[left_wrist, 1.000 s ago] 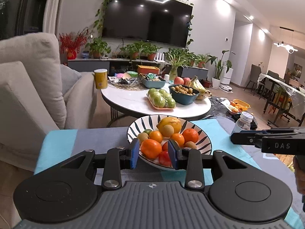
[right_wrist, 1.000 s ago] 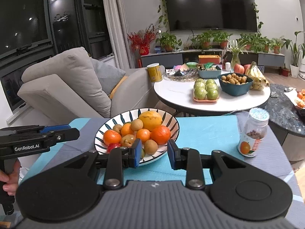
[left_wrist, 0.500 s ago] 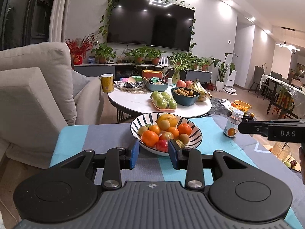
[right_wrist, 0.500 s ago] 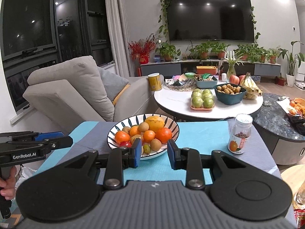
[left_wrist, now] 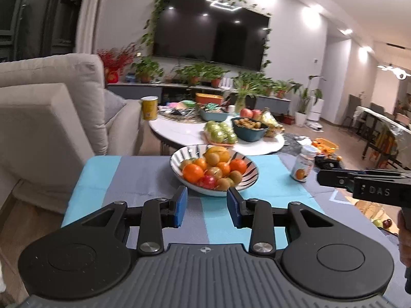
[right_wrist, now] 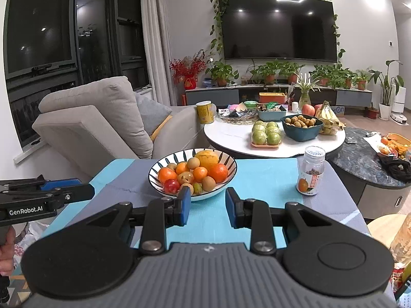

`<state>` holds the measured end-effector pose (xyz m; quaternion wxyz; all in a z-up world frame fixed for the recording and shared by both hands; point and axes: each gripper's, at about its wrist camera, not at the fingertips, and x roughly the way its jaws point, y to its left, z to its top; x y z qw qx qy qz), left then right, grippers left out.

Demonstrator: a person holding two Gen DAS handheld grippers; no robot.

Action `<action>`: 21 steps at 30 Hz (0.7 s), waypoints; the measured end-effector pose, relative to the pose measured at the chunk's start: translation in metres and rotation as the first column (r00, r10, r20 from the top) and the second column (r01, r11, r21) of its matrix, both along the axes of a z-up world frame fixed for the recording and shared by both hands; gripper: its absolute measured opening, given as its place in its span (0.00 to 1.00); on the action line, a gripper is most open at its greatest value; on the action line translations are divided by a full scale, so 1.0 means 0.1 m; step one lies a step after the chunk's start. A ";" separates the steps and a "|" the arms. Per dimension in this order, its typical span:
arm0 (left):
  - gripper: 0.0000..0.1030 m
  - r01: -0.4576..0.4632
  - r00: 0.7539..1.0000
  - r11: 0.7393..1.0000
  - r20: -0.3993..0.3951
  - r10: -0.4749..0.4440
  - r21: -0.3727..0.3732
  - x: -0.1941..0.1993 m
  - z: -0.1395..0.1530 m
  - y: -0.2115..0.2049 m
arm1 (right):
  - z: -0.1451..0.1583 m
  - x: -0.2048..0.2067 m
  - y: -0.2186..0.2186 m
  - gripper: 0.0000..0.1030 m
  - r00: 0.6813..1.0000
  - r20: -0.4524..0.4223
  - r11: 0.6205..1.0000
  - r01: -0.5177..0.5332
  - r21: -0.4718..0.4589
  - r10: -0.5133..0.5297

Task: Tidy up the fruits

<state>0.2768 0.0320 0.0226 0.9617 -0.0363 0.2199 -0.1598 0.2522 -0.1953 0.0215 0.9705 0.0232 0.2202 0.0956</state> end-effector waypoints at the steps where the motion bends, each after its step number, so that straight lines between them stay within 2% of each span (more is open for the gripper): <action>1: 0.31 -0.012 1.000 1.000 -0.006 0.012 0.002 -0.01 -0.01 -0.01 | -0.01 -0.02 0.01 0.39 1.000 0.001 1.000 0.002 -0.002 -0.002; 7: 0.31 -0.055 0.998 0.998 -0.014 0.055 -0.008 -0.13 -0.05 -0.02 | -0.05 -0.10 0.03 0.39 1.000 -0.002 1.000 0.014 -0.013 -0.014; 13: 0.31 -0.113 0.993 0.993 -0.014 0.114 0.023 -0.24 -0.02 -0.09 | -0.08 -0.17 0.07 0.39 0.999 -0.017 0.999 0.044 -0.027 -0.045; 21: 0.31 -0.105 0.994 0.994 -0.017 0.106 0.017 -0.42 0.05 -0.15 | -0.08 -0.25 0.12 0.39 0.992 -0.051 0.991 0.113 -0.065 -0.117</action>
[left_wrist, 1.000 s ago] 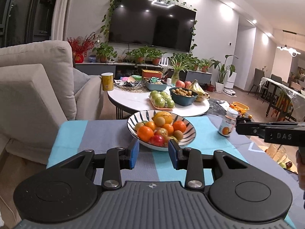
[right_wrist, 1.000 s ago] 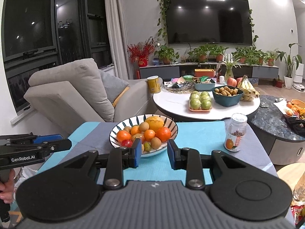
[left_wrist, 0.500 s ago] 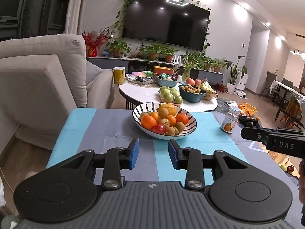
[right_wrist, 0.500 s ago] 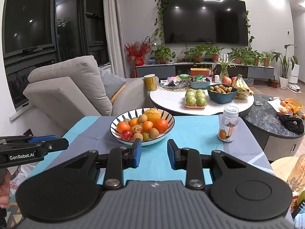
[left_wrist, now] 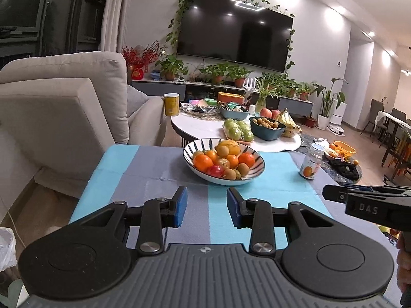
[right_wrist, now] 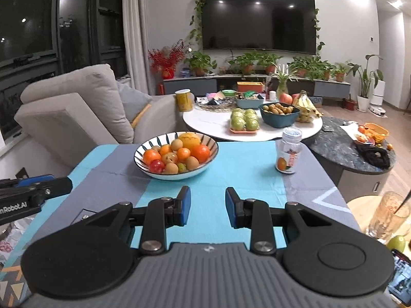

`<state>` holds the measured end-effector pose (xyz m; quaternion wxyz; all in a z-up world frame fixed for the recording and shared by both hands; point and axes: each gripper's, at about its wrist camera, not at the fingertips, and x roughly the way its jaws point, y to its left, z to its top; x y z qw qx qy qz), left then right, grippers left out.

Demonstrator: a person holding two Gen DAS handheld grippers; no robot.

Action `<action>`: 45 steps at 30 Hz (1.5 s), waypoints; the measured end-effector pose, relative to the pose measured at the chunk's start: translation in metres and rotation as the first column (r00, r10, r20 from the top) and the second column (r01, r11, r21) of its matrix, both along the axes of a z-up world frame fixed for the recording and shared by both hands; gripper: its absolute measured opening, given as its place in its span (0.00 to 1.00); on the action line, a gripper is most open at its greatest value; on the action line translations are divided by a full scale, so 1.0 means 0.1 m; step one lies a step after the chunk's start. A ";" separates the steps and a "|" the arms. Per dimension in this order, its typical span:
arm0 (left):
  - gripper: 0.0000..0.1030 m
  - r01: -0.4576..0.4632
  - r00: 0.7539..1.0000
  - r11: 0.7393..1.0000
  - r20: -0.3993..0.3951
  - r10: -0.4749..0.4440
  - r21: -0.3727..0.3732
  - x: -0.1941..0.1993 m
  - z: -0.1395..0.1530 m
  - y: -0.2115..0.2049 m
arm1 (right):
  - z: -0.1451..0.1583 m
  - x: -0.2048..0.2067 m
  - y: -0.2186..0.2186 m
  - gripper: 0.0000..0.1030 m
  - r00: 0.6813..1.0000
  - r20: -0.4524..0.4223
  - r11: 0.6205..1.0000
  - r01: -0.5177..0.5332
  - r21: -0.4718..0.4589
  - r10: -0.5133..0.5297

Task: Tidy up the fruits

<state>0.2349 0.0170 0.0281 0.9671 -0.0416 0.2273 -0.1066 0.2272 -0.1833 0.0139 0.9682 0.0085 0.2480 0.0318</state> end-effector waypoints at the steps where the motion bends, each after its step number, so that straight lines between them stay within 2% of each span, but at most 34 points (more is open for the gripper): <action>1: 0.31 0.008 1.000 1.000 -0.007 -0.008 0.005 -0.01 0.00 -0.02 | 0.00 -0.02 0.01 0.39 1.000 -0.004 1.000 0.003 -0.010 -0.003; 7: 0.32 0.014 1.000 0.999 0.001 -0.014 0.033 -0.11 0.02 -0.12 | 0.03 -0.11 0.05 0.39 1.000 -0.010 1.000 0.021 -0.021 -0.022; 14: 0.33 0.038 0.998 0.998 -0.051 -0.035 0.055 -0.06 0.05 -0.18 | 0.08 -0.11 0.07 0.43 0.999 -0.025 0.997 0.046 -0.068 -0.047; 19: 0.35 0.042 0.999 0.998 -0.028 -0.041 0.036 -0.07 0.15 -0.16 | 0.15 -0.04 0.09 0.43 0.998 -0.060 0.996 0.016 -0.086 -0.021; 23: 0.38 0.012 1.000 1.000 -0.010 -0.011 0.029 -0.08 0.13 -0.12 | 0.13 -0.03 0.06 0.43 0.997 -0.073 0.999 0.024 -0.046 -0.028; 26: 0.39 -0.011 1.000 1.000 -0.003 0.011 0.009 -0.08 0.01 -0.10 | 0.05 -0.07 0.03 0.43 0.997 -0.049 0.998 0.050 -0.024 -0.051; 29: 0.39 0.010 1.000 1.000 0.008 -0.011 0.017 -0.08 -0.18 -0.12 | -0.11 -0.05 0.04 0.43 0.996 -0.076 0.998 0.047 -0.032 -0.050; 36: 0.39 0.029 0.996 0.999 -0.088 -0.027 0.027 -0.01 -0.59 -0.22 | -0.58 -0.02 0.03 0.43 0.986 -0.157 0.998 0.056 -0.018 -0.059; 41: 0.40 0.036 0.995 0.999 -0.092 -0.034 0.020 -0.01 -0.62 -0.23 | -0.65 -0.02 0.04 0.43 0.983 -0.172 0.998 0.058 -0.014 -0.060; 45: 0.52 0.038 0.997 0.999 -0.073 -0.037 0.003 -0.04 -0.51 -0.22 | -0.60 -0.04 0.05 0.43 0.985 -0.161 0.998 0.052 -0.018 -0.054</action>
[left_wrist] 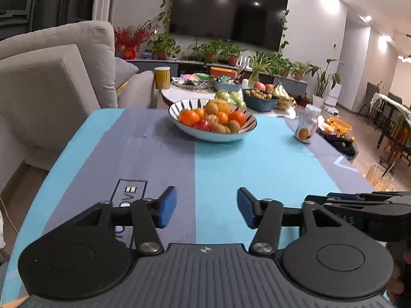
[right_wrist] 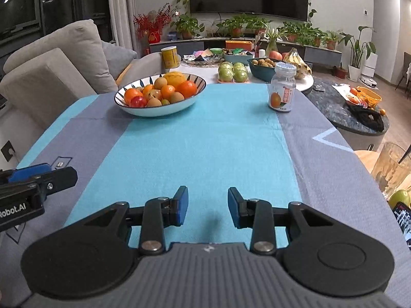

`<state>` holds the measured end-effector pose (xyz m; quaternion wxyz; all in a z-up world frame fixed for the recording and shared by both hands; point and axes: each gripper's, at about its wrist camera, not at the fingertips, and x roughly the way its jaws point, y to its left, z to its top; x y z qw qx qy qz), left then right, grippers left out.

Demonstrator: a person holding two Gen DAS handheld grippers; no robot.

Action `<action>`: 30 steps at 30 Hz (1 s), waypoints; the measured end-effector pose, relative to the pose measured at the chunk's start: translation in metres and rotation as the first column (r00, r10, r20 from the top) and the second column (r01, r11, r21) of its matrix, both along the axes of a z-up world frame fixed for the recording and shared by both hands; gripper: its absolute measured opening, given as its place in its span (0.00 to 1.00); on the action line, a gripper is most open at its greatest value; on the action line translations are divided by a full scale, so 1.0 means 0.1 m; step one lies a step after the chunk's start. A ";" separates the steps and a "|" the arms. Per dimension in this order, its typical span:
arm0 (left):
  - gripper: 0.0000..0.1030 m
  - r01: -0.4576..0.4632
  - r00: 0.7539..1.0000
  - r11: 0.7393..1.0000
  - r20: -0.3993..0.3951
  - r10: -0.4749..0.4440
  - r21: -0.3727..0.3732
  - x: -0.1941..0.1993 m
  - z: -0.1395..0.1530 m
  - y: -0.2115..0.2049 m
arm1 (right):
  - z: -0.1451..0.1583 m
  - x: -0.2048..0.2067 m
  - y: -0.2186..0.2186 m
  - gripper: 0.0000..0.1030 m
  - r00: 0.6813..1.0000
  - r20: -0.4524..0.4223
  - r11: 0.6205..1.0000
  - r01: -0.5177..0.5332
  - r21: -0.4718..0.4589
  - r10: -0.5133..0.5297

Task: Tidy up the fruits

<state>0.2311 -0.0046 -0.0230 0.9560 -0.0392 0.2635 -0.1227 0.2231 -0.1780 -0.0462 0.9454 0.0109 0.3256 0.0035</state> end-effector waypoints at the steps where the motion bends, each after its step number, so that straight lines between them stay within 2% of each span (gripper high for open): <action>1: 0.54 0.003 1.000 1.000 0.008 -0.003 -0.004 -0.01 0.03 0.01 | 0.02 0.00 0.01 0.43 1.000 0.004 1.000 -0.003 0.000 0.003; 3: 0.64 0.000 1.000 1.000 0.027 0.000 -0.002 -0.05 0.10 0.00 | 0.05 -0.01 0.02 0.43 1.000 0.017 1.000 -0.009 -0.004 0.009; 7: 0.68 -0.030 1.000 0.999 0.008 0.029 0.029 -0.05 0.17 -0.03 | 0.11 -0.03 0.05 0.43 0.999 0.033 1.000 -0.021 -0.008 0.022; 12: 0.84 -0.070 0.997 0.996 0.029 0.069 0.057 -0.09 0.18 -0.04 | 0.12 -0.04 0.06 0.43 0.999 0.038 1.000 -0.028 -0.014 0.029; 16: 0.85 -0.074 0.994 0.997 0.077 0.073 0.023 -0.15 0.22 0.01 | 0.12 -0.04 0.06 0.43 0.999 0.038 0.999 -0.028 -0.016 0.028; 20: 0.89 -0.096 0.988 0.994 0.123 0.090 0.044 -0.19 0.25 0.01 | 0.12 -0.04 0.06 0.44 0.999 0.035 1.000 -0.024 -0.012 0.024; 30: 0.92 -0.085 0.986 0.996 0.146 0.080 0.029 -0.20 0.28 0.00 | 0.12 -0.03 0.07 0.47 0.999 0.030 1.000 -0.029 -0.012 0.029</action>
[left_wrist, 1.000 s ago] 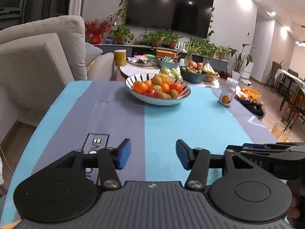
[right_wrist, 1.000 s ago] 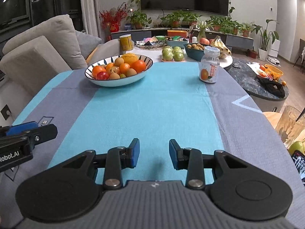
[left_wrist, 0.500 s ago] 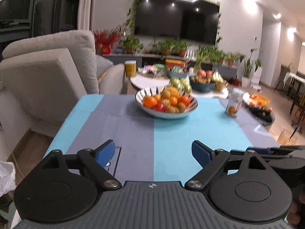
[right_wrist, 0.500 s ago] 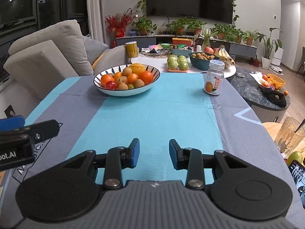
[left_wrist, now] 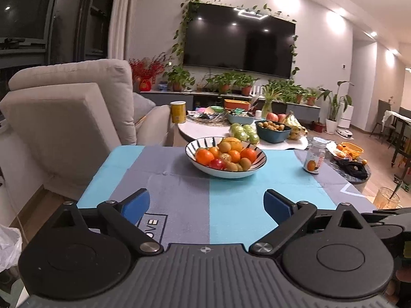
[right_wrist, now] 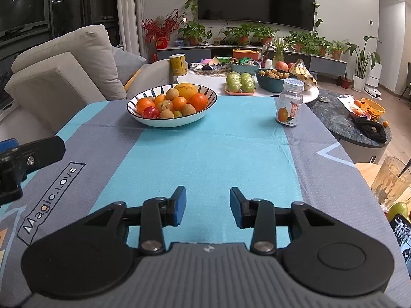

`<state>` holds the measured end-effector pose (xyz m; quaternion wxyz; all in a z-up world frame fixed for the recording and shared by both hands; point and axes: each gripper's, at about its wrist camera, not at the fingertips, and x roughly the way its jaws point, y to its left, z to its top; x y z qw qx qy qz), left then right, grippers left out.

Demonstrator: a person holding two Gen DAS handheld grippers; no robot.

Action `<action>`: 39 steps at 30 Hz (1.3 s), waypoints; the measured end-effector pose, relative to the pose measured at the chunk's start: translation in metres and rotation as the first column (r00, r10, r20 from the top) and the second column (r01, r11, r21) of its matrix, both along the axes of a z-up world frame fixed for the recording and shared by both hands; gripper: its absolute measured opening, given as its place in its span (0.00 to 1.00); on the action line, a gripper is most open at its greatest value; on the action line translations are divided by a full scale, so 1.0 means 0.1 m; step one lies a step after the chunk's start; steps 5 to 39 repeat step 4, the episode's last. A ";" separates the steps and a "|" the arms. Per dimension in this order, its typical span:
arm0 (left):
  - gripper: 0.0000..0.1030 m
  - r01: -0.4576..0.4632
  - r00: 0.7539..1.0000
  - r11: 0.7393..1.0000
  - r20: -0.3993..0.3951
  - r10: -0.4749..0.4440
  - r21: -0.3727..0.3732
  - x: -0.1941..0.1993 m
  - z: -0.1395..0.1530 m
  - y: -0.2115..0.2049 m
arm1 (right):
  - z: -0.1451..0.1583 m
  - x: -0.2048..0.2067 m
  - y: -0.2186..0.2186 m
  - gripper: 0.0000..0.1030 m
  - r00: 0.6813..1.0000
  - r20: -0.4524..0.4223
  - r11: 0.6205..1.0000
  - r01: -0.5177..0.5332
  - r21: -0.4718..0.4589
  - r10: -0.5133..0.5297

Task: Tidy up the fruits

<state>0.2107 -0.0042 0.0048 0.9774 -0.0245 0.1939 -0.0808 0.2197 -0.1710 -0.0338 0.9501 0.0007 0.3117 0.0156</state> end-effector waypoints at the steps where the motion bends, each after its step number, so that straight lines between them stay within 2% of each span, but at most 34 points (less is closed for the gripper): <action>1: 0.92 0.005 1.000 1.000 -0.001 -0.005 0.002 0.00 0.00 0.00 | 0.00 0.00 0.00 0.47 1.000 0.000 1.000 0.001 -0.001 -0.001; 39: 0.92 0.005 1.000 1.000 -0.014 -0.005 0.006 0.00 0.00 -0.01 | 0.00 0.00 0.00 0.48 1.000 0.002 1.000 0.001 -0.001 -0.001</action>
